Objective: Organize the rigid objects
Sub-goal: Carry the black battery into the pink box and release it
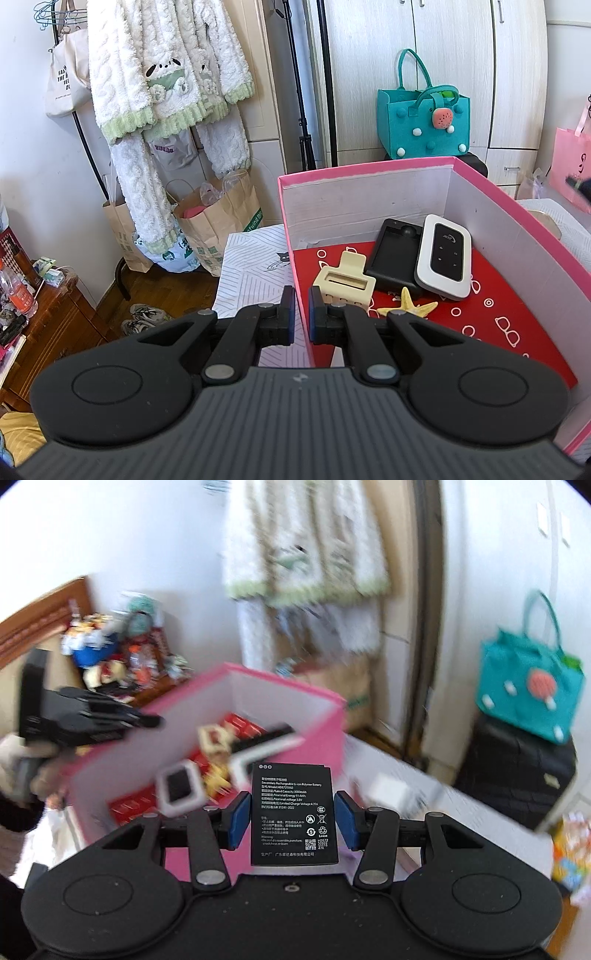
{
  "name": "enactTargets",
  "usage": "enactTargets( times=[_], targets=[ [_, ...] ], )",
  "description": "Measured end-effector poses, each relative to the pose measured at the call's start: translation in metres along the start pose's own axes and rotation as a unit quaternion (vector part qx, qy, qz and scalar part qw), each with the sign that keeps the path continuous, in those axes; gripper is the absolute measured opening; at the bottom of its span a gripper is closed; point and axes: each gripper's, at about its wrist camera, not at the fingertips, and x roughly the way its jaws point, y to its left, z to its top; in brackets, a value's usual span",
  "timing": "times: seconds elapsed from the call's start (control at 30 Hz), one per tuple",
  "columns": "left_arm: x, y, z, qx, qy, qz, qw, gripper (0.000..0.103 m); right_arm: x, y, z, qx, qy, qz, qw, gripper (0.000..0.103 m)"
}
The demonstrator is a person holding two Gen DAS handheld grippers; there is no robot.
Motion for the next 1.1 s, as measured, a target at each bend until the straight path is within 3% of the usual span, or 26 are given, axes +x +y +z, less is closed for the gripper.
enactTargets(
  times=[0.3, 0.43, 0.53, 0.83, 0.97, 1.1],
  targets=[
    [0.0, -0.002, -0.001, -0.001, -0.001, -0.002, 1.0, 0.007, 0.052, 0.058, 0.026, -0.097, 0.04, 0.051, 0.993, 0.055],
    [-0.004, -0.004, -0.001, 0.008, -0.014, 0.008, 0.9998, 0.007, 0.079, 0.075, 0.026, -0.14, 0.082, 0.034, 0.986, 0.055],
    [-0.015, -0.016, -0.004, 0.054, -0.039, 0.028, 0.9974, 0.007, 0.099, 0.082, 0.025, -0.171, 0.117, 0.018, 0.978, 0.055],
    [-0.027, -0.01, -0.003, 0.053, 0.06, -0.017, 0.9967, 0.009, 0.128, 0.104, 0.015, -0.256, 0.193, 0.001, 0.947, 0.051],
    [-0.033, -0.011, -0.005, 0.061, 0.099, -0.03, 0.9928, 0.009, 0.111, 0.1, 0.02, -0.23, 0.16, -0.008, 0.96, 0.053],
    [-0.037, -0.006, -0.004, 0.049, 0.121, -0.05, 0.9902, 0.009, 0.069, 0.079, 0.025, -0.16, 0.08, -0.001, 0.984, 0.054]
  ],
)
